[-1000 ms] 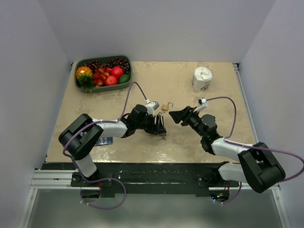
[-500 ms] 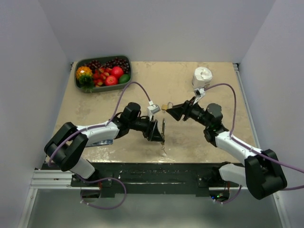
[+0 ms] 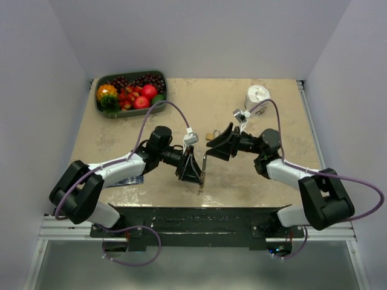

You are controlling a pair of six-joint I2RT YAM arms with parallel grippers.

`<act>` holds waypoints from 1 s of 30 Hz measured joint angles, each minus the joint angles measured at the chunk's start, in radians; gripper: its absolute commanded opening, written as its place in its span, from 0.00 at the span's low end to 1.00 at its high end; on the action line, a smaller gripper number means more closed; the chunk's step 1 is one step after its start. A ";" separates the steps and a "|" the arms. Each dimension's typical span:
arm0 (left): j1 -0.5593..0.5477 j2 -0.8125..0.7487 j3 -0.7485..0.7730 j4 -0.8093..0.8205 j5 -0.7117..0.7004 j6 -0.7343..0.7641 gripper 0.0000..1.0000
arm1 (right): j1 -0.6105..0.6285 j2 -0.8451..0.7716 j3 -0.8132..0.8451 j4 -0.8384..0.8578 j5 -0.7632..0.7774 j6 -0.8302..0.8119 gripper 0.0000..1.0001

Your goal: Unlock with the key

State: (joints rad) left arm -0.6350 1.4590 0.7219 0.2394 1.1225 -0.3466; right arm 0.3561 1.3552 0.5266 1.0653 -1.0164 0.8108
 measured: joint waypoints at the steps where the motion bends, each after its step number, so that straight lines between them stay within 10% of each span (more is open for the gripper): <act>1: 0.000 -0.003 0.000 0.001 0.011 0.000 0.00 | 0.003 0.016 0.000 0.027 -0.014 0.019 0.70; 18: 0.004 -0.003 0.000 0.007 0.049 -0.001 0.00 | 0.090 0.049 0.013 0.127 -0.101 0.081 0.62; 30: 0.036 -0.028 0.000 -0.015 -0.037 0.026 0.00 | 0.090 -0.101 0.075 -0.389 -0.020 -0.251 0.49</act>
State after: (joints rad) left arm -0.5987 1.4307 0.7219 0.2245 1.0851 -0.3206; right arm 0.4465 1.2537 0.6018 0.6765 -1.0363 0.5598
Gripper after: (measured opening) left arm 0.620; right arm 0.521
